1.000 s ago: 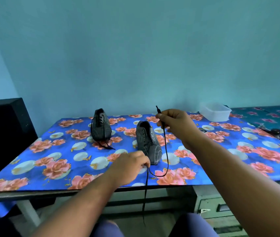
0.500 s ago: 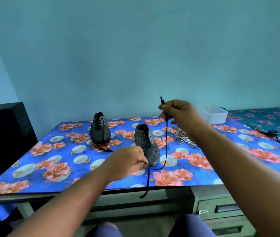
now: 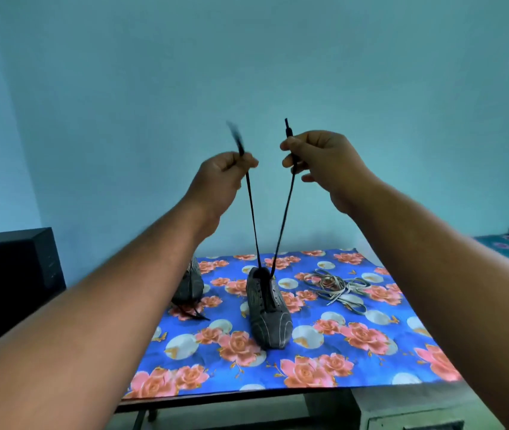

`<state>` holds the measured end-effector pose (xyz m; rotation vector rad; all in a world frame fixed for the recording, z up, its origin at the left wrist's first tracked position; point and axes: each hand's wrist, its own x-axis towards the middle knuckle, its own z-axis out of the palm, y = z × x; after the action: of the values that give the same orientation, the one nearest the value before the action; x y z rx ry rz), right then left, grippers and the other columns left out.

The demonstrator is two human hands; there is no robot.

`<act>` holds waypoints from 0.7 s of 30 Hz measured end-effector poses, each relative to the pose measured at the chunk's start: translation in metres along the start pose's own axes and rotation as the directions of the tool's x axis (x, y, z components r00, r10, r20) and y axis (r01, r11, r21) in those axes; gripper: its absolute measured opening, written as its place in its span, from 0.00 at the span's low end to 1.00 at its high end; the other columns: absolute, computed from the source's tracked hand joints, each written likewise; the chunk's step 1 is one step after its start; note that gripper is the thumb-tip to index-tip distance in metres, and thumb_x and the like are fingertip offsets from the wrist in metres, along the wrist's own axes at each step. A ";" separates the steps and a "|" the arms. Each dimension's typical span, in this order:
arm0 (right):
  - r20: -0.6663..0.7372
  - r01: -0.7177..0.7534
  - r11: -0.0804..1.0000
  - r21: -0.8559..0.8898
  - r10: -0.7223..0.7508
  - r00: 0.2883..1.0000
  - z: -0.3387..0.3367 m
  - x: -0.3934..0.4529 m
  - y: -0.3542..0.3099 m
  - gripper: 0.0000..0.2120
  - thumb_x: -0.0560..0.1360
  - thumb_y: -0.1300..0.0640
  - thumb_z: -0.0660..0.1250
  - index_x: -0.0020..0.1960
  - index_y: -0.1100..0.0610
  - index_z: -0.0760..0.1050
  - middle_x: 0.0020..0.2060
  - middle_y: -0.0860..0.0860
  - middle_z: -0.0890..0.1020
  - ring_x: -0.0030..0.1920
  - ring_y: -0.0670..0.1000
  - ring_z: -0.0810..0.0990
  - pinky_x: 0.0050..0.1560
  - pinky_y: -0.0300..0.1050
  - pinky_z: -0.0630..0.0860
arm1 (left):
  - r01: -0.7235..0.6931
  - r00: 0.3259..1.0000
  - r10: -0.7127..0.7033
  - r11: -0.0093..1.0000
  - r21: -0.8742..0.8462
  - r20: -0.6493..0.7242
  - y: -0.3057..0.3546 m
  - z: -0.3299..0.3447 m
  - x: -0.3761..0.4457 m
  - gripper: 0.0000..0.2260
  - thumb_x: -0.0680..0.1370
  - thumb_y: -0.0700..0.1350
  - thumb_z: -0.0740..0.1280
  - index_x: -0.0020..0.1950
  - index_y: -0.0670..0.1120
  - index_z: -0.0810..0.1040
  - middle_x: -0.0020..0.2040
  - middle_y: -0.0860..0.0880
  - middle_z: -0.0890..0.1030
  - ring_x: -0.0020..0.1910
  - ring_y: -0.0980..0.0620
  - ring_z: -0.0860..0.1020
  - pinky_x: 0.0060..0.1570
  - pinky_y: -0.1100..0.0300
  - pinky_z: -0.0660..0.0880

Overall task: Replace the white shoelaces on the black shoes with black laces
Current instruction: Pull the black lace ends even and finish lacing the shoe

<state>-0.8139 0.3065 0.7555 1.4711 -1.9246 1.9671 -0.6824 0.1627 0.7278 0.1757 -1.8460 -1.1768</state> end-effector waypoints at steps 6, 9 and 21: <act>-0.030 0.086 0.994 -0.061 -0.088 0.996 -0.008 0.018 -0.041 0.10 0.81 0.50 0.67 0.51 0.56 0.83 0.39 0.48 0.86 0.38 0.45 0.81 0.43 0.42 0.76 | -0.070 0.998 0.070 0.990 0.124 0.004 0.032 0.001 0.016 0.08 0.82 0.53 0.67 0.50 0.53 0.85 0.51 0.61 0.82 0.44 0.65 0.76 0.42 0.68 0.71; -0.001 0.095 0.990 -0.104 -0.095 0.995 -0.005 0.019 -0.047 0.10 0.80 0.50 0.69 0.50 0.57 0.84 0.40 0.49 0.87 0.38 0.44 0.81 0.43 0.43 0.77 | -0.082 0.996 0.086 0.991 0.106 -0.037 0.033 0.004 0.017 0.08 0.80 0.52 0.71 0.50 0.49 0.86 0.51 0.57 0.83 0.49 0.61 0.78 0.44 0.65 0.73; 0.030 0.164 0.980 -0.114 -0.162 0.986 0.010 0.012 -0.058 0.05 0.76 0.55 0.73 0.47 0.56 0.84 0.40 0.49 0.87 0.37 0.44 0.80 0.39 0.38 0.77 | -0.175 0.977 0.192 0.971 0.165 -0.093 0.050 -0.006 0.019 0.11 0.83 0.52 0.66 0.46 0.51 0.84 0.42 0.55 0.84 0.39 0.66 0.78 0.45 0.64 0.74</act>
<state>-0.7801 0.3053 0.8053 1.5688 -1.8264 1.7483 -0.6729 0.1753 0.7789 0.1501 -1.8163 -0.8793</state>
